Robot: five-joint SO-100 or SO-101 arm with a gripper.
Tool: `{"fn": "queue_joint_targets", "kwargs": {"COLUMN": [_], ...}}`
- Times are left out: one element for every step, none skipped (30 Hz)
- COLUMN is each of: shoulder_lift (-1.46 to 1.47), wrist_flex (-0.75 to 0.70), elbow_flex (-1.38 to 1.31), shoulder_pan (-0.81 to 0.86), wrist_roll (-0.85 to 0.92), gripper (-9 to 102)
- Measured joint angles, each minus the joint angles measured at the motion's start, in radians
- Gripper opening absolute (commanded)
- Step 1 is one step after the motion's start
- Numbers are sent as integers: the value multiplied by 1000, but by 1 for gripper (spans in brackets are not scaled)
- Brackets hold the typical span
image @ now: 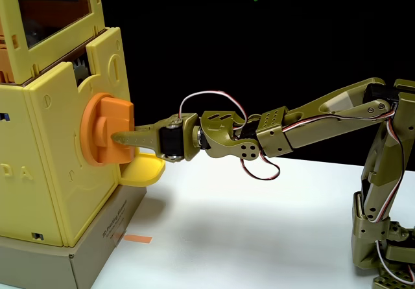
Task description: Turn the button of vending machine.
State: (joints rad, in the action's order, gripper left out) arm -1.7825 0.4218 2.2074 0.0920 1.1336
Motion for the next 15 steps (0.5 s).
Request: {"fn": "queue_joint_targets", "kwargs": {"shoulder_lift": [0, 0, 0, 0, 0, -3, -8, -9, -14, -15, -15, -15, -20, -21, -23], "wrist_flex": [0, 0, 0, 0, -3, -6, -6, -6, -8, -11, -12, -12, -12, -15, -18], "elbow_flex": [0, 0, 0, 0, 0, 0, 0, 0, 0, 0, 0, 0, 0, 0, 0], "shoulder_pan": [-2, -2, -3, -3, -3, -3, -6, -11, -14, -14, -15, -15, -18, -18, -20], "wrist_roll": [-67, -135, -212, -295, -383, -477, -568, -663, -759, -861, -963, -1066, -1167, -1262, -1361], "gripper": [-1, -1, -1, -1, -1, -1, -2, -2, -2, -2, -2, -2, -2, -2, -2]}}
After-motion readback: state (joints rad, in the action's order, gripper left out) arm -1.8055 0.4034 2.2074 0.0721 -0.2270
